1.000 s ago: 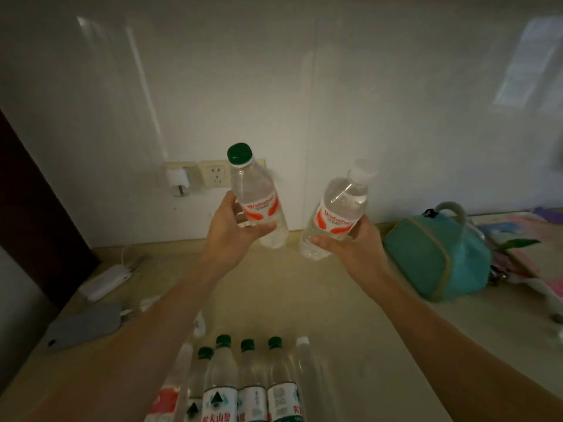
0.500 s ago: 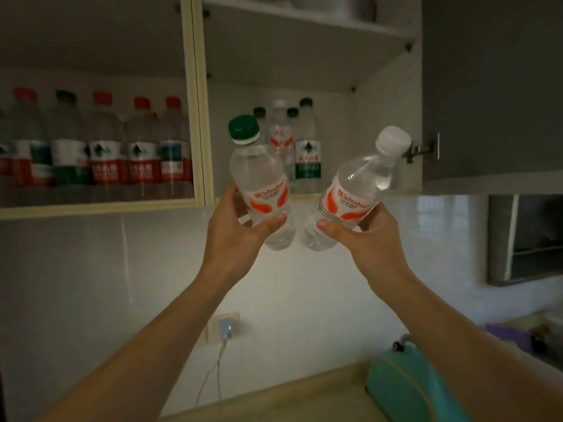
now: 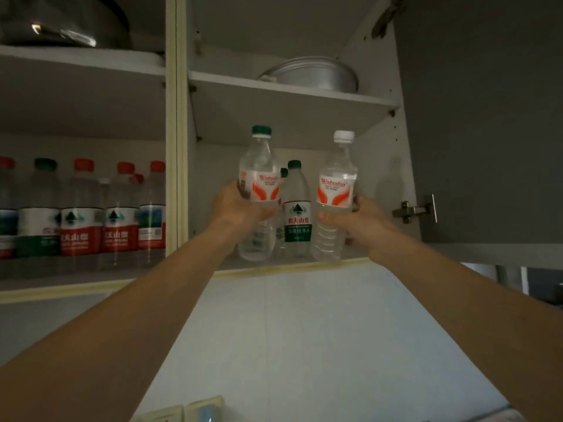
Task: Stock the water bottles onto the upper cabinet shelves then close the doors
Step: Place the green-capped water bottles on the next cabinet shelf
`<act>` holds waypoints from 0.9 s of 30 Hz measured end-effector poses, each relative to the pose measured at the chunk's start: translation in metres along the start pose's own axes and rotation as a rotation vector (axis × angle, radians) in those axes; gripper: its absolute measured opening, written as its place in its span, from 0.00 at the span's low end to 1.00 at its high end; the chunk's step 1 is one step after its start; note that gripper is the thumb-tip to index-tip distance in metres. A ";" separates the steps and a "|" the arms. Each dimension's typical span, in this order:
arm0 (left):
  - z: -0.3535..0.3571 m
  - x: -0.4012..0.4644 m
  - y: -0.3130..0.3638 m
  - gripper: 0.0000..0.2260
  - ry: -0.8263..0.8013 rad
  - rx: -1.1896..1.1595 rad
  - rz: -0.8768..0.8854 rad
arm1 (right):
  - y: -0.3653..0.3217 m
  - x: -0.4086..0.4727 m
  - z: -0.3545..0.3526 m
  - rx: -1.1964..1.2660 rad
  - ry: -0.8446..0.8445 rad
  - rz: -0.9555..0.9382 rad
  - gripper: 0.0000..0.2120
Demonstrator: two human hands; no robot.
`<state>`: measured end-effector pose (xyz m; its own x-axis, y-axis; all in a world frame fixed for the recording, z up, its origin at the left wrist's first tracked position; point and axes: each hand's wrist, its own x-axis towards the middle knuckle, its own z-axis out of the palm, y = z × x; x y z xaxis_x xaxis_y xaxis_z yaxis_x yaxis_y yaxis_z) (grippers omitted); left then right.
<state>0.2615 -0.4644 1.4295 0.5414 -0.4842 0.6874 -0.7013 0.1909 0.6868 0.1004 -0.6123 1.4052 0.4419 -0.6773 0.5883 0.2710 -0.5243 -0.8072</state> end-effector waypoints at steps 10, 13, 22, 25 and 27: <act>0.006 0.046 -0.038 0.11 -0.104 0.054 -0.133 | 0.013 0.049 -0.004 -0.131 -0.081 0.122 0.15; 0.009 0.056 -0.043 0.10 -0.158 0.058 -0.132 | 0.021 0.057 -0.004 -0.170 -0.111 0.092 0.13; 0.035 0.068 -0.050 0.15 -0.267 -0.008 -0.162 | 0.033 0.072 -0.005 -0.360 -0.074 0.038 0.20; 0.050 0.070 -0.049 0.15 -0.276 -0.065 -0.161 | 0.040 0.077 -0.005 -0.407 -0.061 -0.006 0.22; 0.058 0.072 -0.048 0.13 -0.280 -0.094 -0.156 | 0.044 0.079 -0.006 -0.433 -0.046 -0.028 0.24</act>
<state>0.3069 -0.5582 1.4321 0.4815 -0.7270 0.4895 -0.5669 0.1677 0.8066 0.1421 -0.6926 1.4166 0.4798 -0.6413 0.5988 -0.0956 -0.7166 -0.6909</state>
